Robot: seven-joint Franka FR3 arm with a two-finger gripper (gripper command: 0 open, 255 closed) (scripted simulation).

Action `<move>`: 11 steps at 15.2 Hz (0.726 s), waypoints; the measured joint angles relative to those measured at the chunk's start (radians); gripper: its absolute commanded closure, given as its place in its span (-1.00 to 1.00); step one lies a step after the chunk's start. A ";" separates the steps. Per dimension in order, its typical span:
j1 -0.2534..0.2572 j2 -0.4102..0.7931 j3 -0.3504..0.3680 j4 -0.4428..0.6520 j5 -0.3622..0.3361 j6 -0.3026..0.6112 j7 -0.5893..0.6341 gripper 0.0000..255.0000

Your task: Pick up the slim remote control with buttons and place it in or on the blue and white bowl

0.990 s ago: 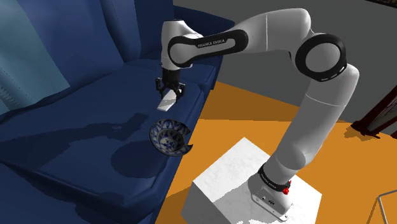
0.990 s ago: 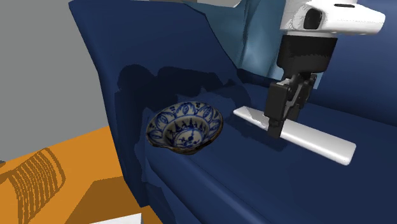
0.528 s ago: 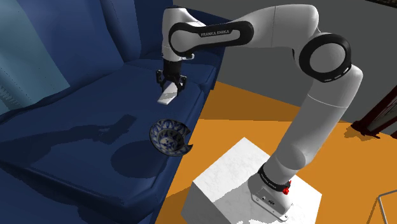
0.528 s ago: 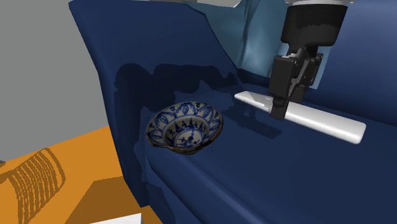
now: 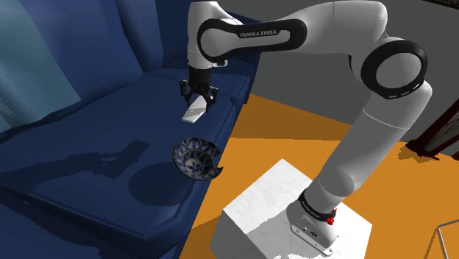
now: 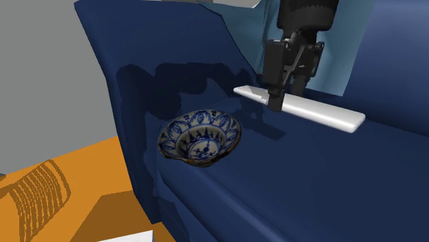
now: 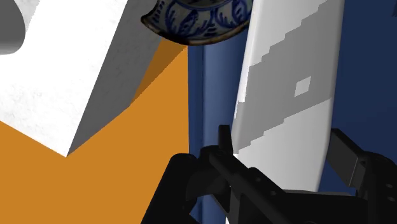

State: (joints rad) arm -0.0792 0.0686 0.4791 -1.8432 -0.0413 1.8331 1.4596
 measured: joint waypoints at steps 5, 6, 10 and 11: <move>0.041 -0.089 0.043 -0.100 0.050 0.022 0.068 1.00; 0.051 -0.112 0.052 -0.118 0.063 0.020 0.082 1.00; 0.088 -0.173 0.088 -0.182 0.104 0.032 0.138 1.00; 0.106 -0.200 0.106 -0.204 0.123 0.033 0.165 1.00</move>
State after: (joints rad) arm 0.0266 -0.1310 0.5851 -2.0473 0.0817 1.8657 1.6248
